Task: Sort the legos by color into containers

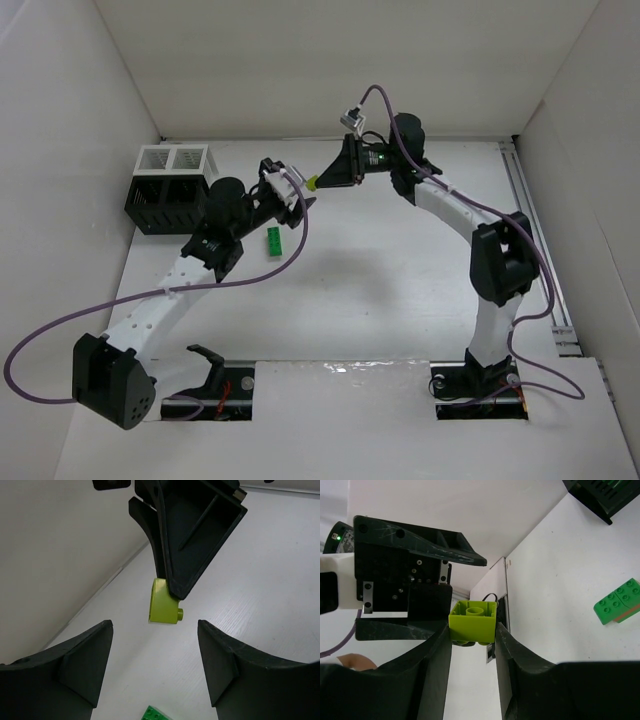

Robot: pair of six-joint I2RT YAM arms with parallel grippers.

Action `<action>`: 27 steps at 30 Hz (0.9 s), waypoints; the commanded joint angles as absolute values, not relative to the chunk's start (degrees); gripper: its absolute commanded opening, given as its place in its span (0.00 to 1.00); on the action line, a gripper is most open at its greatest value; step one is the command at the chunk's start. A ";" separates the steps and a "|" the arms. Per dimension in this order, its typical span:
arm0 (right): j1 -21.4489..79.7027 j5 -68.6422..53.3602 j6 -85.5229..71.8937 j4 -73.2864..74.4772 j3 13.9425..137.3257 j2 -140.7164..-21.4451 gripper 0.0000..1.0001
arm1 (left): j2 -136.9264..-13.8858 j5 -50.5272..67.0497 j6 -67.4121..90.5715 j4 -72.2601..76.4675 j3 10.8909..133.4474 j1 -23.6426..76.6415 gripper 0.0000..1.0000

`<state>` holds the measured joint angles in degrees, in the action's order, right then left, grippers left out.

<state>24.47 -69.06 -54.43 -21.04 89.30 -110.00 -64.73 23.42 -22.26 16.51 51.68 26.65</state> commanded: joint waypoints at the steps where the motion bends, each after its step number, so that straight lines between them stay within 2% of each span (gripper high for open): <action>1: 25.92 -70.05 -54.84 -24.26 92.20 -109.78 0.00 | -62.84 24.70 -20.65 21.26 53.53 27.07 0.65; 4: 25.93 -70.05 -54.32 -24.26 92.72 -109.78 0.00 | -62.84 26.10 -19.34 21.27 54.14 27.07 0.63; 8: 26.98 -70.05 -53.79 -24.26 93.25 -109.78 0.00 | -62.84 26.63 -18.29 21.27 54.14 27.07 0.57; 9: 26.98 -70.05 -53.79 -24.26 93.25 -109.78 0.00 | -62.84 26.63 -18.28 21.88 54.14 27.07 0.50; 12: 26.98 -70.58 -53.79 -24.26 93.25 -109.78 0.00 | -62.84 26.63 -18.28 21.88 54.14 27.07 0.39; 16: 27.51 -70.58 -53.79 -24.26 93.25 -109.78 0.00 | -62.84 26.10 -17.76 22.50 54.14 27.07 0.18; 17: 27.51 -70.58 -53.79 -24.26 93.25 -109.78 0.00 | -62.84 26.10 -17.75 22.50 54.14 27.07 0.09; 19: 27.51 -70.58 -53.79 -24.26 93.25 -109.78 0.03 | -62.32 25.49 -17.75 22.50 54.14 27.07 0.03; 20: 27.51 -70.58 -53.79 -24.26 93.25 -109.78 0.12 | -62.31 25.49 -17.06 22.50 53.62 27.07 0.02; 21: 27.51 -70.58 -53.79 -24.26 93.25 -109.78 0.36 | -62.31 24.88 -17.05 22.50 53.61 27.07 0.02; 24: 26.99 -70.58 -52.74 -24.26 93.25 -108.47 0.58 | -61.70 23.55 -14.87 21.80 53.61 27.07 0.00; 25: 26.98 -70.05 -52.73 -24.26 93.25 -107.85 0.73 | -61.09 22.51 -14.85 21.01 53.61 27.07 0.00; 27: 24.88 -69.43 -52.73 -24.26 92.03 -106.36 0.82 | -60.30 21.01 -13.45 19.08 53.61 26.46 0.00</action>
